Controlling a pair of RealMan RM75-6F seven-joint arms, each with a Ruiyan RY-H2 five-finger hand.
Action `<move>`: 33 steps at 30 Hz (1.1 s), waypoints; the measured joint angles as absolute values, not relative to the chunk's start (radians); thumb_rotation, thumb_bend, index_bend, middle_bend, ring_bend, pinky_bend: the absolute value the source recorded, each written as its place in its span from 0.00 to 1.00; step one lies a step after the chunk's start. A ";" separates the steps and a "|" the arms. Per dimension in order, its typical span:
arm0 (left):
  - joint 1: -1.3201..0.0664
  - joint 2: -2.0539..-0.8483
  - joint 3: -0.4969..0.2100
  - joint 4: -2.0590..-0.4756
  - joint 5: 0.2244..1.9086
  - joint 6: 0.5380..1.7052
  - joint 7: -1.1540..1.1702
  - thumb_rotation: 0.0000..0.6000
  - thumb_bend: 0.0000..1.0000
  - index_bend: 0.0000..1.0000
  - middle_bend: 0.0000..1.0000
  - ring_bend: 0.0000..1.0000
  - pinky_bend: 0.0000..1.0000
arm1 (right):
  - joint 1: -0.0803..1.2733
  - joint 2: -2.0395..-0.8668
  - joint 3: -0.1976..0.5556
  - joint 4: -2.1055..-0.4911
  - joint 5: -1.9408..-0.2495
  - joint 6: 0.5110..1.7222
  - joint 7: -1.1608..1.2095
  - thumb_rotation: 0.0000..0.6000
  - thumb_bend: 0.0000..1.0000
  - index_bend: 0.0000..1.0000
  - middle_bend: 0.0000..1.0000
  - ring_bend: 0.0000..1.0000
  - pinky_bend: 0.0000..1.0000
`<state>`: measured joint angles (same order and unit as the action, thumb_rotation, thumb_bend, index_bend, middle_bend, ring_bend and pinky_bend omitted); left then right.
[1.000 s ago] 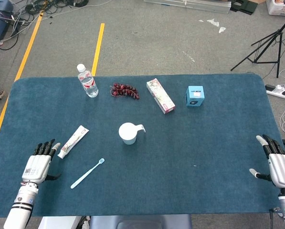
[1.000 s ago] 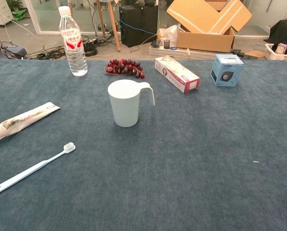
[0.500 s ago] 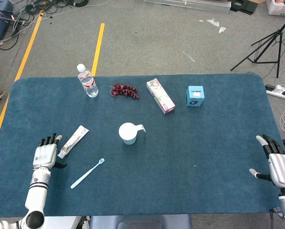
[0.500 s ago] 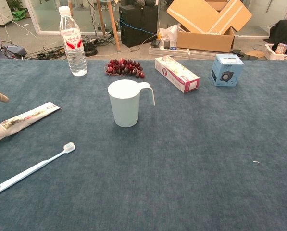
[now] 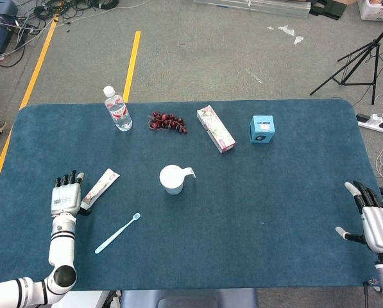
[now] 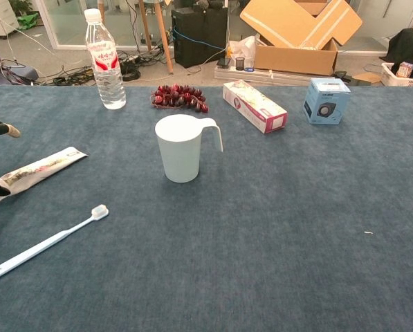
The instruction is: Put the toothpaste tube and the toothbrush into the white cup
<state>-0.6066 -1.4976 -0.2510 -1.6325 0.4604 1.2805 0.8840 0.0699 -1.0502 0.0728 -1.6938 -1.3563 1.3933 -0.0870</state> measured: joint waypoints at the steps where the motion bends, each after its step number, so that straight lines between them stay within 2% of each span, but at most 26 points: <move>1: -0.611 -1.505 -0.247 -1.622 0.460 1.285 0.887 1.00 0.00 0.00 0.00 0.00 0.01 | 0.070 -1.050 0.073 -1.694 -1.356 1.393 -0.087 1.00 0.02 0.14 0.11 0.11 0.37; 33: -0.653 -1.551 -0.211 -1.513 0.418 1.286 0.927 1.00 0.00 0.00 0.00 0.00 0.01 | 0.069 -1.048 0.074 -1.693 -1.356 1.394 -0.082 1.00 0.02 0.15 0.11 0.11 0.37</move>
